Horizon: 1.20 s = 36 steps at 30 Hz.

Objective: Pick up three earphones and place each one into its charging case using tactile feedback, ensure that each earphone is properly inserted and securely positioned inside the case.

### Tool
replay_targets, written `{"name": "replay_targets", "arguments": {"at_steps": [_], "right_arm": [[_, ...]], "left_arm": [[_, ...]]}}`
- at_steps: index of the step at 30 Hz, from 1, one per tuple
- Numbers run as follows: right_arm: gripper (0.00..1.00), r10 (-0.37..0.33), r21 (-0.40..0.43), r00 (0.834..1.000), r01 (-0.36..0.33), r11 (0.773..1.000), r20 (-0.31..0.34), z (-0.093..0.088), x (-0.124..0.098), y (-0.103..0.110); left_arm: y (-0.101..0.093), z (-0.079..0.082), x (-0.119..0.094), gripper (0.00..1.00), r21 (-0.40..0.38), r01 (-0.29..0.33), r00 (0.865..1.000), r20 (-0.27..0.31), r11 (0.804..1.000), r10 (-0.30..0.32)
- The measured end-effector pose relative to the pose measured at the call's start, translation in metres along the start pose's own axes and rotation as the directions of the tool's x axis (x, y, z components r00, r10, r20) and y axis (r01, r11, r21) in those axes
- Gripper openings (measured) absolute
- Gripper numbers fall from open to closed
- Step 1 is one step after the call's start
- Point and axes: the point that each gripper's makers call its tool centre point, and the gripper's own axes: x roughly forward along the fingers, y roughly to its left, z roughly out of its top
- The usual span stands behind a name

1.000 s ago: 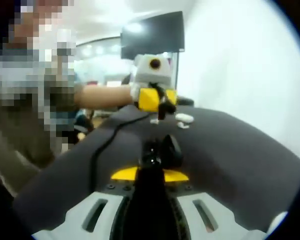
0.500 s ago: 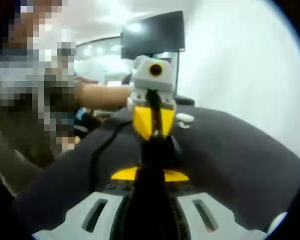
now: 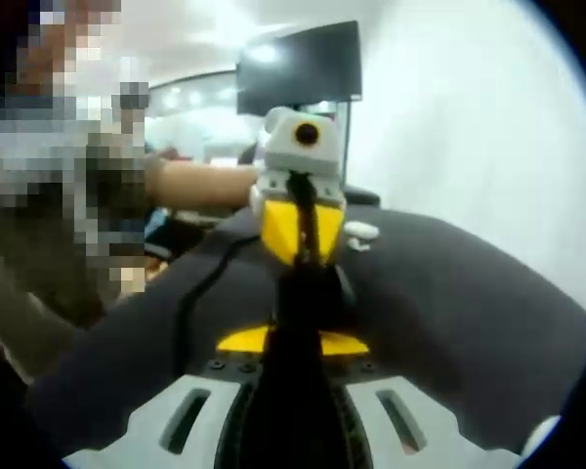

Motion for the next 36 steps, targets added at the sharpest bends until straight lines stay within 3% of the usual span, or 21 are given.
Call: {"name": "replay_targets", "arguments": {"at_steps": [6,10,15,17,19,21,23,27,28,29,30,33,36], "right_arm": [[0.19,-0.001,0.000,1.000,0.001,1.000,0.000,-0.001,-0.001,-0.001],[0.19,0.000,-0.001,1.000,0.000,1.000,0.000,-0.001,-0.001,-0.001],[0.19,-0.001,-0.003,1.000,0.001,1.000,0.001,0.000,-0.001,-0.001],[0.19,0.000,-0.005,1.000,0.000,1.000,0.004,0.000,-0.001,0.000],[0.19,0.000,-0.005,1.000,0.000,1.000,0.003,0.001,-0.001,0.000],[0.19,0.000,-0.005,1.000,0.000,1.000,0.003,0.001,-0.001,0.000],[0.19,0.000,-0.004,1.000,0.000,1.000,0.003,0.001,-0.001,0.000],[0.19,0.000,-0.005,1.000,0.000,1.000,0.003,0.001,-0.002,0.001],[0.19,0.000,-0.005,1.000,0.000,1.000,0.003,0.001,-0.002,0.001],[0.19,-0.001,-0.005,1.000,0.001,1.000,0.003,0.001,-0.002,0.001],[0.19,-0.001,-0.005,1.000,0.001,1.000,0.003,0.001,-0.002,0.001],[0.19,-0.002,-0.006,1.000,0.002,1.000,0.003,0.001,-0.003,0.001],[0.19,-0.004,-0.007,1.000,0.004,1.000,0.004,0.001,-0.003,0.001]], "left_arm": [[0.004,-0.009,0.002,0.04,-0.023,-0.008,0.999,-0.033,1.000,0.007],[0.005,-0.010,-0.001,0.04,0.028,-0.027,0.997,-0.077,0.999,0.029],[0.002,0.000,-0.003,0.12,0.063,-0.037,0.996,-0.076,0.997,0.042],[-0.001,0.002,-0.006,0.12,0.100,-0.032,0.994,-0.100,0.994,0.042],[0.001,0.003,-0.009,0.12,0.150,-0.072,0.985,-0.146,0.986,0.094],[0.006,0.004,-0.012,0.11,0.213,-0.127,0.965,-0.201,0.969,0.170],[0.005,0.003,-0.014,0.07,0.218,-0.152,0.947,-0.248,0.964,0.205],[-0.006,0.007,-0.011,0.05,0.169,-0.153,0.939,-0.282,0.974,0.196],[-0.008,0.003,-0.010,0.05,0.115,-0.169,0.930,-0.310,0.979,0.197],[-0.006,0.002,-0.008,0.05,0.130,-0.177,0.924,-0.319,0.976,0.210],[-0.004,-0.003,-0.007,0.06,0.122,-0.207,0.907,-0.348,0.971,0.237],[0.002,-0.007,-0.001,0.09,0.124,-0.256,0.881,-0.379,0.959,0.284],[0.002,-0.008,0.002,0.13,0.106,-0.284,0.868,-0.394,0.953,0.302]]}}
